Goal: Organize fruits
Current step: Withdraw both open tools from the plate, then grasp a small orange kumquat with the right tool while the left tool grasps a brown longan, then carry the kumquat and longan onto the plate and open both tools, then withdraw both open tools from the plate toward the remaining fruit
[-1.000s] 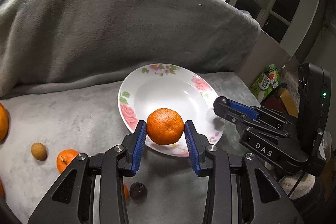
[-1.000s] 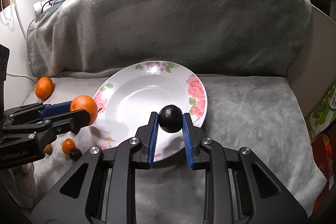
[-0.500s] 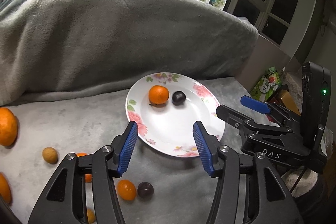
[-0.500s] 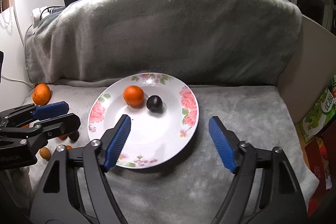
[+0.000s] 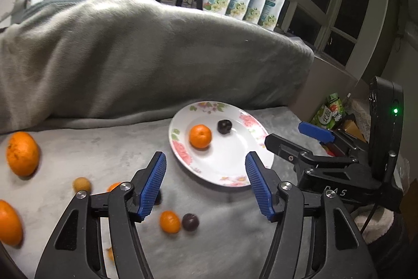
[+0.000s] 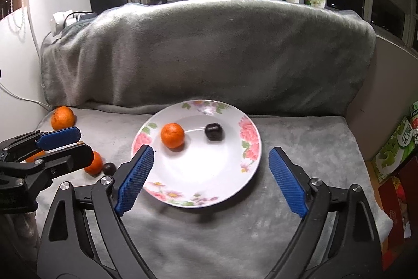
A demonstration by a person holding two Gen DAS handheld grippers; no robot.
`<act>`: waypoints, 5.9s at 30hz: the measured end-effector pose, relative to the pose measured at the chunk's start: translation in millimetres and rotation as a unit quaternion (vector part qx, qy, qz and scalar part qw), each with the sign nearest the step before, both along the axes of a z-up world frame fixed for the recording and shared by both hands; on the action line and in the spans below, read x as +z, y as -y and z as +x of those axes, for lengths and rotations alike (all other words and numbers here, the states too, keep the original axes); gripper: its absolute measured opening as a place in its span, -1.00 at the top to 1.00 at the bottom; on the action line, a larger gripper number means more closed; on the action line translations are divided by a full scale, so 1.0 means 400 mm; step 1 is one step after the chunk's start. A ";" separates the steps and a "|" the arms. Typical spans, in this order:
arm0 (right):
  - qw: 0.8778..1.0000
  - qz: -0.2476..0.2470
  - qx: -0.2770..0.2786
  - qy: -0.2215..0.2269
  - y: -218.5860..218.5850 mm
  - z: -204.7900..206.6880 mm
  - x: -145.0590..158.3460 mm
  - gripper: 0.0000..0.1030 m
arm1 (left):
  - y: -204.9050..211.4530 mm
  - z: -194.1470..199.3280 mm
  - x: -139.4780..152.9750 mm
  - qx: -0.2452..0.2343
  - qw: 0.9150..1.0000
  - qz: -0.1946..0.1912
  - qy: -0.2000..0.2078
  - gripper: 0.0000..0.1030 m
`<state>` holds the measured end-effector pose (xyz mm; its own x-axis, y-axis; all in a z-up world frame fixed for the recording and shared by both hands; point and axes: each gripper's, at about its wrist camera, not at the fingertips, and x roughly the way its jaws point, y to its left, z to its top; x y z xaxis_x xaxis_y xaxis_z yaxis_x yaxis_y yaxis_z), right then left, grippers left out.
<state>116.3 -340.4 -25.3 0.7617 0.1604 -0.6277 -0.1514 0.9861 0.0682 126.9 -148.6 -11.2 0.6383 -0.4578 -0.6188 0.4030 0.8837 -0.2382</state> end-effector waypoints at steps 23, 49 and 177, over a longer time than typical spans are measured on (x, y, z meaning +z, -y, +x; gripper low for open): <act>0.995 0.024 0.095 -0.001 -0.162 -0.080 0.009 -0.93 | -0.259 -0.120 -0.055 0.093 0.995 0.036 -0.004 -0.48; 0.966 -0.071 0.235 -0.079 -0.329 -0.072 -0.129 -0.03 | -0.235 -0.125 -0.201 0.056 0.994 0.033 -0.083 0.08; 0.998 0.052 0.037 -0.031 0.083 0.046 -0.019 -0.87 | 0.051 0.017 -0.045 -0.014 0.999 0.044 -0.006 -0.55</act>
<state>134.8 -373.6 -32.7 0.7056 0.2805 -0.6507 -0.2154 0.9598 0.1802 133.8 -168.8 -29.2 0.6180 -0.4194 -0.6650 0.4260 0.8895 -0.1651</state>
